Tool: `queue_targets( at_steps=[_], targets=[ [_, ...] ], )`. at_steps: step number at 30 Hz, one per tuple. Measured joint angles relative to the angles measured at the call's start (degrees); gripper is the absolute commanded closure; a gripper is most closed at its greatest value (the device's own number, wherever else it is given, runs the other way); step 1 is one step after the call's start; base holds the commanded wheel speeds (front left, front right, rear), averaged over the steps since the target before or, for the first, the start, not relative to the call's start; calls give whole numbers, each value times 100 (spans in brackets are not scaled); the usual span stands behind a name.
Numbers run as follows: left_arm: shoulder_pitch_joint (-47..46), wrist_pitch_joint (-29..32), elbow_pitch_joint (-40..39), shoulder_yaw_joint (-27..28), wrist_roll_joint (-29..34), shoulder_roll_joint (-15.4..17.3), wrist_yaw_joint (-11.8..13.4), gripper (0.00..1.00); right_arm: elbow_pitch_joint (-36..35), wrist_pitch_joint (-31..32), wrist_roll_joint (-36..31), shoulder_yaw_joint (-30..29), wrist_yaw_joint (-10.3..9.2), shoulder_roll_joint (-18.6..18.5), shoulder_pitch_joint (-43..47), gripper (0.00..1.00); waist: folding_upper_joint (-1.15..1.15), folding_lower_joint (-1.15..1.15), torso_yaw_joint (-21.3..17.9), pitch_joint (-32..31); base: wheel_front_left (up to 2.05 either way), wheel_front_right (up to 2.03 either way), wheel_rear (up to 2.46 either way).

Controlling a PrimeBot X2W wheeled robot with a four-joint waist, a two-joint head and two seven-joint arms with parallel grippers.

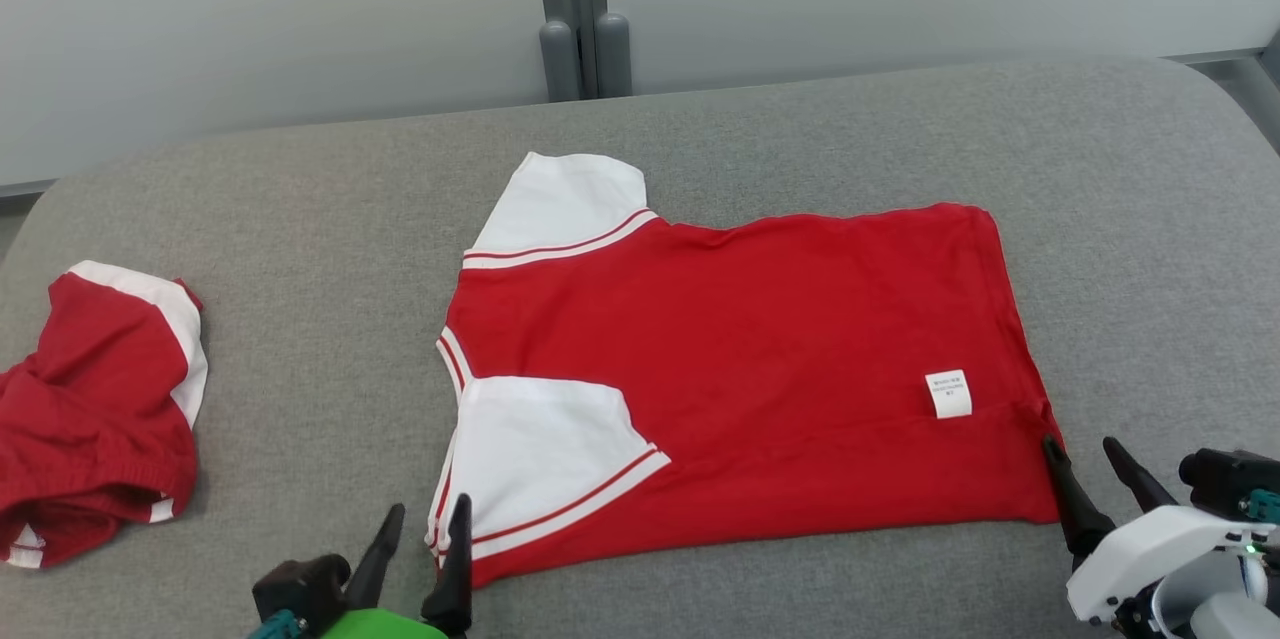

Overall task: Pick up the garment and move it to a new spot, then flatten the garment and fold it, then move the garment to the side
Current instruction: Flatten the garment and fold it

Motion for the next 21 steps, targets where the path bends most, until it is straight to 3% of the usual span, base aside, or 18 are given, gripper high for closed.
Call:
queue_targets(
  at_steps=[4,10,21],
  targets=[
    [-7,0,-420,399,254,47,57,0,-335,-55,-424,-367,0,137,-91,0,0,0,-39,-50,0,0,0],
    [-34,-1,-995,889,914,76,133,0,-1378,-78,-1238,-1081,0,668,-34,0,0,0,-48,-164,0,0,0],
    [-76,-8,-1459,1507,1592,-126,162,0,-2474,-78,-2369,-1382,0,1285,425,0,0,0,-22,-215,0,0,0]
  ],
)
